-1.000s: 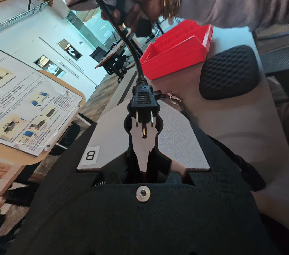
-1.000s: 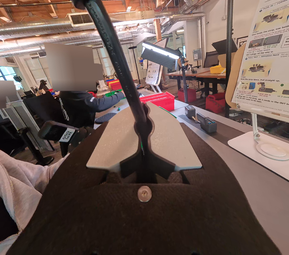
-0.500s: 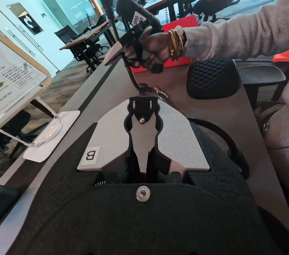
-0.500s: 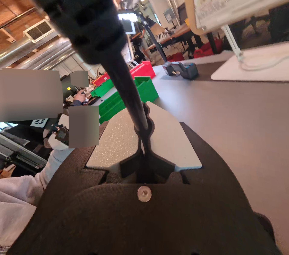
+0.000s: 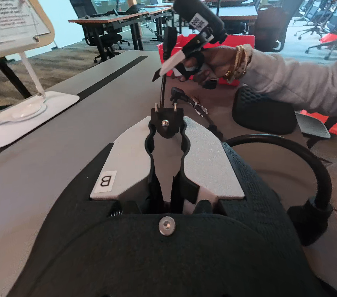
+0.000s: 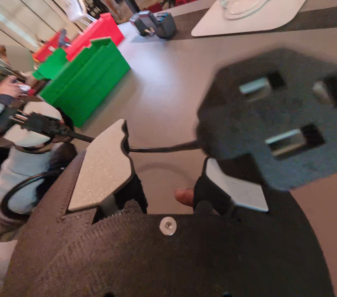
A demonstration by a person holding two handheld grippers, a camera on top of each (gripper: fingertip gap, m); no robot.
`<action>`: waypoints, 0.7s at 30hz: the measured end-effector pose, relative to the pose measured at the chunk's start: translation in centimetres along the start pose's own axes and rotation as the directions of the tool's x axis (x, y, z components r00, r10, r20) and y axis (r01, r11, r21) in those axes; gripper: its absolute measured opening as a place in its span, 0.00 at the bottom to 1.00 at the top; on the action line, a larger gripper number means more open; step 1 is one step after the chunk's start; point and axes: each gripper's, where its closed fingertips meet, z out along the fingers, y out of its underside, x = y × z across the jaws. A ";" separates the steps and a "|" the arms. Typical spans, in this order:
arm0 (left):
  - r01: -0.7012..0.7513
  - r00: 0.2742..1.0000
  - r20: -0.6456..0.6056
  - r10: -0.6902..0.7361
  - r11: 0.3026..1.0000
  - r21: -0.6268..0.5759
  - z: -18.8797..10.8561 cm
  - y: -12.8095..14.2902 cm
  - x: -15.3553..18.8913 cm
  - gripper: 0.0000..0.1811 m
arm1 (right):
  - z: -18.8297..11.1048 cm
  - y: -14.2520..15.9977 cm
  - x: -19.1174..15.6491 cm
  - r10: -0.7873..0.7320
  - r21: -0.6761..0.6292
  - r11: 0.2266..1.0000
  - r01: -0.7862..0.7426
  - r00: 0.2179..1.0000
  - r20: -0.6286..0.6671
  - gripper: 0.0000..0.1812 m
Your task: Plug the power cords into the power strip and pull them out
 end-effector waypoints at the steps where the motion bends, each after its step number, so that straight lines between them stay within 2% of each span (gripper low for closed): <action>1: 0.026 1.000 0.010 -0.026 1.000 0.007 0.0 0.1 -0.3 0.14 | 0.0 0.3 0.1 -0.032 -0.024 0.999 0.031 0.999 -0.026 0.50; 4: 0.110 0.993 0.033 -0.111 0.993 0.030 0.2 0.3 -1.0 0.14 | -0.2 0.5 0.4 -0.109 -0.059 0.993 0.104 0.989 -0.097 0.59; 8: 0.157 0.986 0.045 -0.160 0.986 0.049 0.2 0.3 -1.6 0.14 | -0.8 0.7 1.5 -0.162 -0.118 0.982 0.144 0.974 -0.157 0.64; 10: 0.195 0.979 0.034 -0.200 0.976 0.098 0.0 -0.3 -1.8 0.14 | -1.4 0.6 1.9 -0.143 -0.123 0.984 0.125 0.977 -0.155 0.63; 15: 0.276 0.959 0.028 -0.283 0.949 0.150 -0.4 -0.5 -2.6 0.14 | -3.0 -1.7 1.4 -0.123 0.023 0.992 0.128 0.981 -0.147 0.54; 17: 0.282 0.957 0.024 -0.289 0.946 0.157 -0.4 -0.4 -2.6 0.14 | -3.2 -2.7 -1.3 -0.146 0.124 0.981 0.149 0.989 -0.031 0.44; 18: 0.285 0.956 0.023 -0.293 0.944 0.168 -0.4 -0.6 -2.6 0.14 | -3.2 -2.9 -3.8 -0.154 0.177 0.975 0.135 0.983 0.102 0.35; 19: 0.282 0.956 0.027 -0.291 0.942 0.181 -0.5 -0.7 -2.7 0.14 | -3.2 -2.8 -6.6 -0.151 0.215 0.972 0.096 0.954 0.258 0.28; 21: 0.275 0.958 0.029 -0.286 0.942 0.193 -0.5 -0.9 -2.7 0.14 | -3.0 -1.5 -11.4 -0.133 0.203 0.979 0.031 0.849 0.512 0.27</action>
